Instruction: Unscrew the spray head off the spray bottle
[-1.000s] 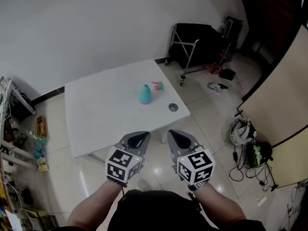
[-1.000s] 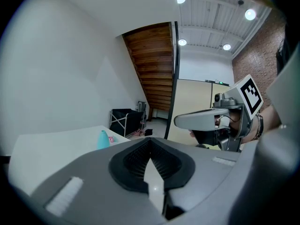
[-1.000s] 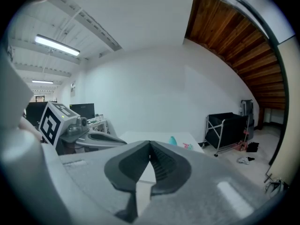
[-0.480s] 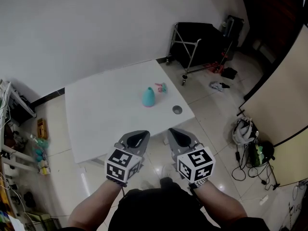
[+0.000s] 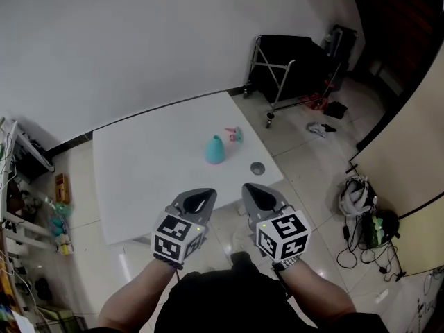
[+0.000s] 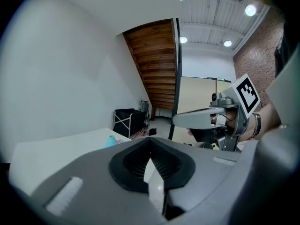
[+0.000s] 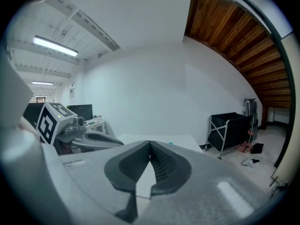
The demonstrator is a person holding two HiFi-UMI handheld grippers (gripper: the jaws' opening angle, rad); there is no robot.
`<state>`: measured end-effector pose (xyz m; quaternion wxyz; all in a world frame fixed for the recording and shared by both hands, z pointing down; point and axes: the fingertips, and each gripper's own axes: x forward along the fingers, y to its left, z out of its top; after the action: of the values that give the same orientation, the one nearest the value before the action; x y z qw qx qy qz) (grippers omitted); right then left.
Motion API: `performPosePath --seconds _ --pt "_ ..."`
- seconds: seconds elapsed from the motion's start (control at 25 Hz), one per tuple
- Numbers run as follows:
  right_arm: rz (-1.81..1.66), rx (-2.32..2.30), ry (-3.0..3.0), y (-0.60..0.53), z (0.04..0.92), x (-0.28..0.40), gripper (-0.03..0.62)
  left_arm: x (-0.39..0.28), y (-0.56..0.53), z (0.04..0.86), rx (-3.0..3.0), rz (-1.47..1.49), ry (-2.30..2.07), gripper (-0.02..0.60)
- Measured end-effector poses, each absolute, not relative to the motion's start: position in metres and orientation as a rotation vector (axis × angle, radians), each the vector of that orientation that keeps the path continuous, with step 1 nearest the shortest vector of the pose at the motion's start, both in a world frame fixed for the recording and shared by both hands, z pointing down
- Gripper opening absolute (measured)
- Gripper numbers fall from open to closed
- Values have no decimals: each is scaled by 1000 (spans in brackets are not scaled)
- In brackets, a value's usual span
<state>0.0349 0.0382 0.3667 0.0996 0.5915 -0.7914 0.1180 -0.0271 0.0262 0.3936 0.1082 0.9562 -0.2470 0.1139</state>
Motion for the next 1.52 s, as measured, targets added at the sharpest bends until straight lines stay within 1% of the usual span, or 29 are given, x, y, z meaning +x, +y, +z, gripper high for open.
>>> performPosePath --seconds 0.52,0.84,1.28,1.32,1.36,1.52 --pt "442 1701 -2364 -23 392 90 -8 27 -32 420 2770 450 -754 15" --pt "533 1613 -2360 -64 418 135 -8 69 -64 444 2713 520 -783 15" --pt "595 1383 -2347 -123 468 164 -6 92 -95 473 2572 584 -882 15" --pt "602 1365 -2344 -128 473 166 0 92 -98 476 2559 588 -895 15" --pt "610 1345 -2340 -132 478 167 26 93 -100 478 2545 592 -907 15" --pt "629 1268 -2320 -151 500 171 38 96 -110 484 2500 597 -954 15"
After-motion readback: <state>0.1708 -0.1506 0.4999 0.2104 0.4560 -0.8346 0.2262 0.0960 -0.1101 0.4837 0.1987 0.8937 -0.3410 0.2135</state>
